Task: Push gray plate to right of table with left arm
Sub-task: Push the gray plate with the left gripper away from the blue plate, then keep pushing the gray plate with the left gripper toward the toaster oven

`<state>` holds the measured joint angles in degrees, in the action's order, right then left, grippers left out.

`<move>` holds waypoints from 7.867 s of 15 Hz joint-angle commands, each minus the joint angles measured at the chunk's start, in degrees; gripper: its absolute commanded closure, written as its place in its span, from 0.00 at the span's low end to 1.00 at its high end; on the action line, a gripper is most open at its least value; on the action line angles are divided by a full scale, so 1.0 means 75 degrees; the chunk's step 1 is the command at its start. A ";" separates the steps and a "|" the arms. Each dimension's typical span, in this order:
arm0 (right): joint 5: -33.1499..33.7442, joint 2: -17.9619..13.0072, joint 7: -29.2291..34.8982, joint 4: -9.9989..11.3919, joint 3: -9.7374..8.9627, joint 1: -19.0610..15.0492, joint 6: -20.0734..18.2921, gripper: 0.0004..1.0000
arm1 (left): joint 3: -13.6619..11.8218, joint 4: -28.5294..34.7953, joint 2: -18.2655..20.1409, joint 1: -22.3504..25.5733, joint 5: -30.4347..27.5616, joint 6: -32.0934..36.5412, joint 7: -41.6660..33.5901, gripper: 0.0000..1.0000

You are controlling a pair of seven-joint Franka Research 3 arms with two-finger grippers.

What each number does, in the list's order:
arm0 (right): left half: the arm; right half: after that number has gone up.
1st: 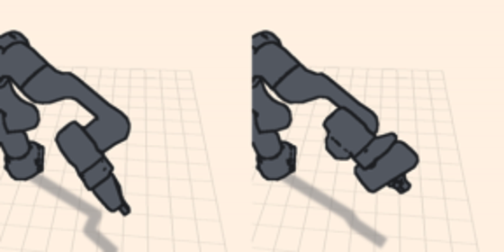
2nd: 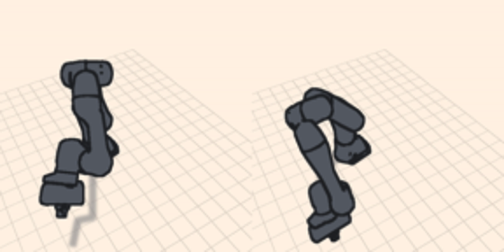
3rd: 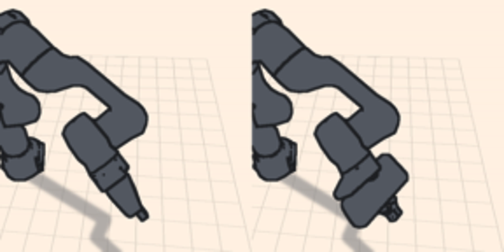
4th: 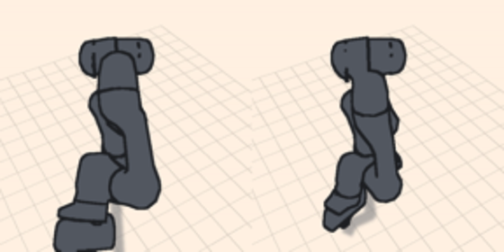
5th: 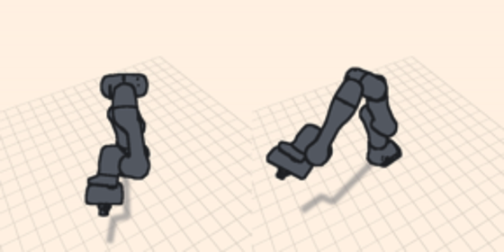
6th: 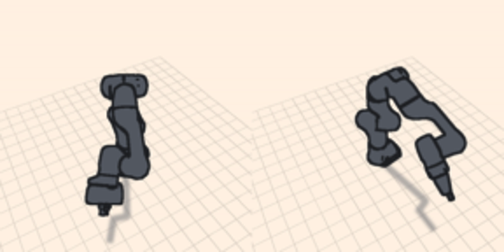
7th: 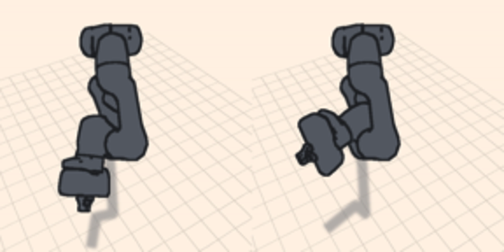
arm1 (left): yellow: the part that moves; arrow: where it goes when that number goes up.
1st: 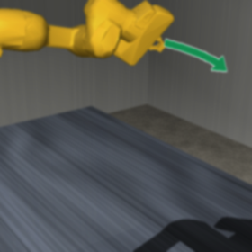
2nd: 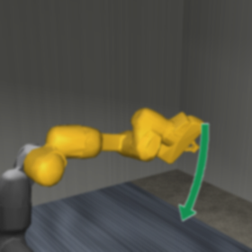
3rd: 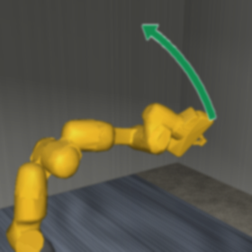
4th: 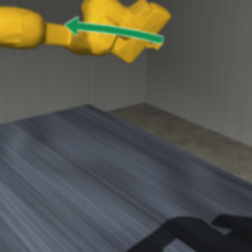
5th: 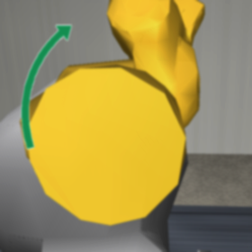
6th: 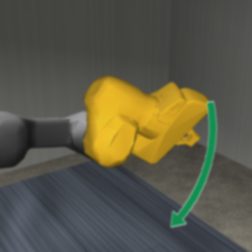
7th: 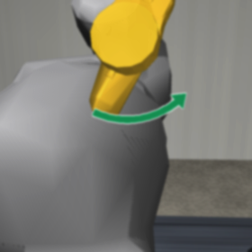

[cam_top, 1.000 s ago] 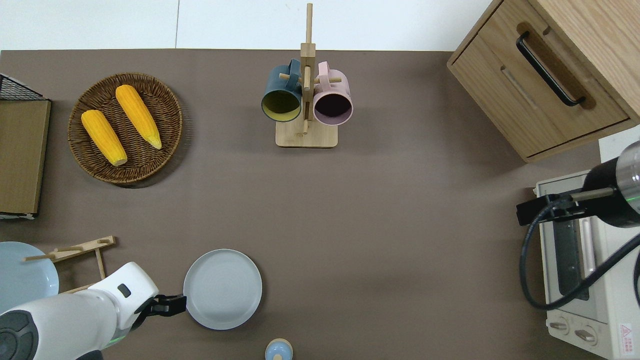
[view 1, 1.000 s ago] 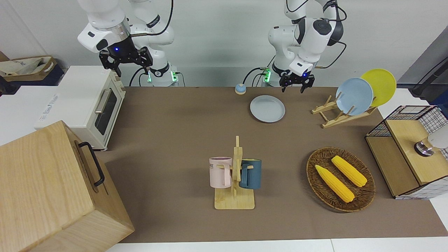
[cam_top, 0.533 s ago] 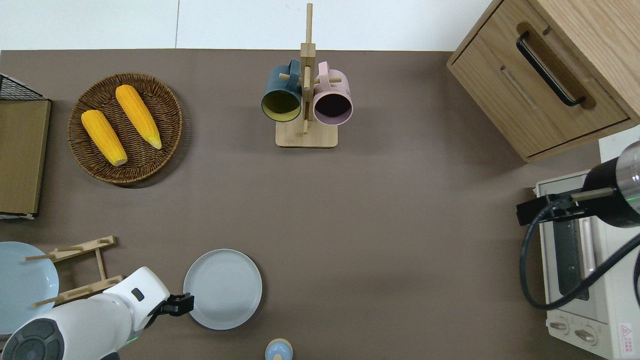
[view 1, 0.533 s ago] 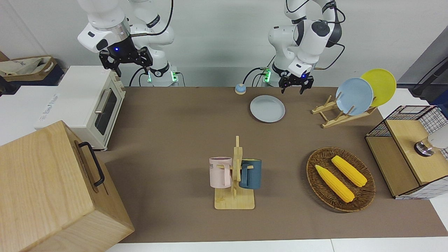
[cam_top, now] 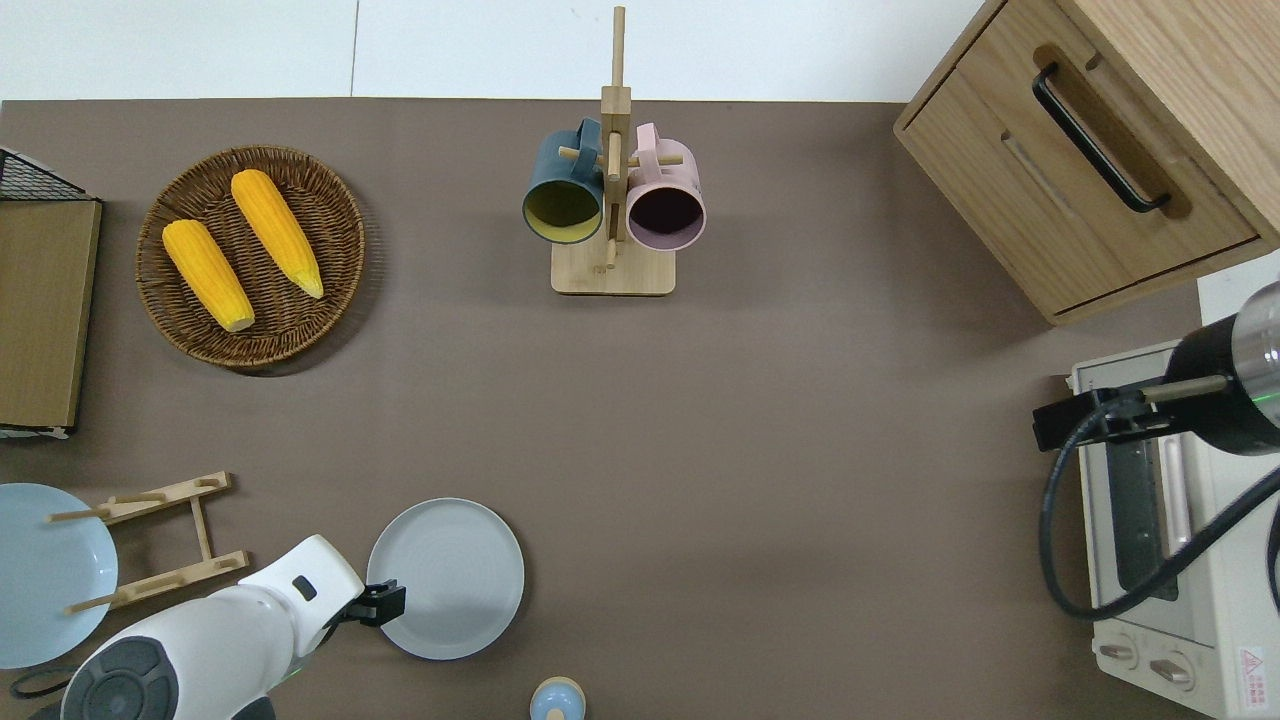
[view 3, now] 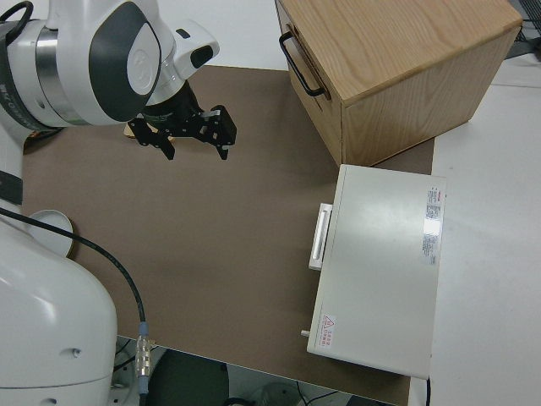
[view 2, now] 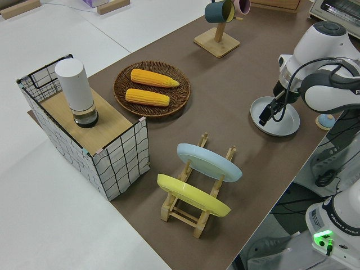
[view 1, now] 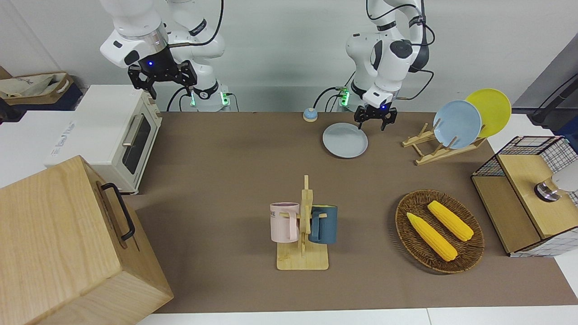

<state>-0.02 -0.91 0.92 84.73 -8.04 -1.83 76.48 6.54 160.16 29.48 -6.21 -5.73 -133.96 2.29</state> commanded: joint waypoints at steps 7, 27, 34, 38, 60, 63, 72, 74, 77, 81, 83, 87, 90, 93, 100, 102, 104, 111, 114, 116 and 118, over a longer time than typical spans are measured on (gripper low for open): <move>-0.0033 -0.0019 0.0100 -0.0071 -0.0123 -0.0154 -0.0119 0.02 | -0.0029 0.0513 -0.1339 -0.0519 -0.0056 -0.1695 0.0503 0.00; -0.0033 -0.0019 0.0100 -0.0071 -0.0123 -0.0142 -0.0119 0.02 | -0.0064 0.0536 -0.1458 -0.0414 -0.0056 -0.1861 0.0456 1.00; -0.0033 -0.0019 0.0100 -0.0071 -0.0123 -0.0154 -0.0119 0.02 | -0.0052 0.0455 -0.1728 -0.0496 -0.0511 -0.2083 0.0608 1.00; -0.0033 -0.0019 0.0088 -0.0071 -0.0123 -0.0142 -0.0119 0.02 | 0.0041 0.0303 -0.1997 -0.0823 -0.0724 -0.2224 0.1132 1.00; -0.0033 -0.0019 0.0088 -0.0071 -0.0123 -0.0154 -0.0119 0.02 | 0.2314 -0.1127 -0.3368 -0.1152 -0.0654 -0.2166 0.4145 1.00; -0.0033 -0.0019 0.0100 -0.0071 -0.0123 -0.0142 -0.0119 0.02 | 0.2642 -0.1408 -0.3567 -0.1164 -0.0618 -0.2142 0.4661 1.00; -0.0033 -0.0019 0.0100 -0.0071 -0.0123 -0.0142 -0.0119 0.02 | 0.3041 -0.2439 -0.4480 -0.1609 0.0482 -0.2084 0.6770 1.00; -0.0033 -0.0019 0.0088 -0.0071 -0.0123 -0.0142 -0.0119 0.02 | 0.3030 -0.2731 -0.4750 -0.1737 0.0763 -0.1967 0.7192 1.00; -0.0033 -0.0019 0.0100 -0.0071 -0.0123 -0.0142 -0.0119 0.02 | 0.3041 -0.3317 -0.5148 -0.1961 0.1185 -0.1569 0.7837 1.00; -0.0033 -0.0019 0.0100 -0.0071 -0.0123 -0.0142 -0.0119 0.02 | 0.3030 -0.4184 -0.5793 -0.2312 0.1724 -0.1100 0.8750 1.00; -0.0033 -0.0019 0.0088 -0.0071 -0.0123 -0.0154 -0.0119 0.02 | 0.3030 -0.4536 -0.6051 -0.2464 0.1924 -0.1018 0.9114 1.00; -0.0033 -0.0019 0.0088 -0.0071 -0.0123 -0.0142 -0.0119 0.02 | 0.3030 -0.5216 -0.6426 -0.2745 0.1983 -0.0713 0.9466 1.00; -0.0033 -0.0019 0.0100 -0.0071 -0.0123 -0.0142 -0.0119 0.02 | 0.3006 -0.5510 -0.6579 -0.2933 0.1983 -0.0643 0.9631 1.00; -0.0033 -0.0019 0.0100 -0.0071 -0.0123 -0.0142 -0.0119 0.02 | 0.2971 -0.5709 -0.6719 -0.3109 0.1995 -0.0607 0.9772 1.00; -0.0033 -0.0019 0.0100 -0.0071 -0.0123 -0.0142 -0.0119 0.02 | 0.2959 -0.5956 -0.6861 -0.3156 0.1995 -0.0607 0.9772 1.00; -0.0033 -0.0019 0.0088 -0.0071 -0.0123 -0.0142 -0.0119 0.02 | 0.2924 -0.5956 -0.6849 -0.3156 0.1995 -0.0607 0.9761 0.76; -0.0033 -0.0019 0.0100 -0.0071 -0.0123 -0.0154 -0.0119 0.02 | 0.2913 -0.5956 -0.6837 -0.3133 0.2007 -0.0584 0.9726 0.45; -0.0033 -0.0019 0.0088 -0.0071 -0.0123 -0.0142 -0.0119 0.02 | 0.2924 -0.5967 -0.6708 -0.3074 0.2370 -0.0233 0.9725 0.00; -0.0033 -0.0019 0.0088 -0.0071 -0.0123 -0.0142 -0.0119 0.02 | 0.2913 -0.5967 -0.6662 -0.3051 0.2370 -0.0197 0.9679 0.00; -0.0033 -0.0019 0.0100 -0.0071 -0.0123 -0.0142 -0.0119 0.02 | 0.2924 -0.5967 -0.6510 -0.2923 0.2370 0.0083 0.9469 0.00; -0.0033 -0.0019 0.0088 -0.0071 -0.0123 -0.0142 -0.0119 0.02 | 0.2971 -0.5944 -0.6311 -0.2677 0.2230 0.0504 0.8908 0.00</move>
<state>-0.02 -0.91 0.92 84.73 -8.04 -1.83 76.48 28.94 116.01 -20.08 -28.06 10.80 -135.05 73.36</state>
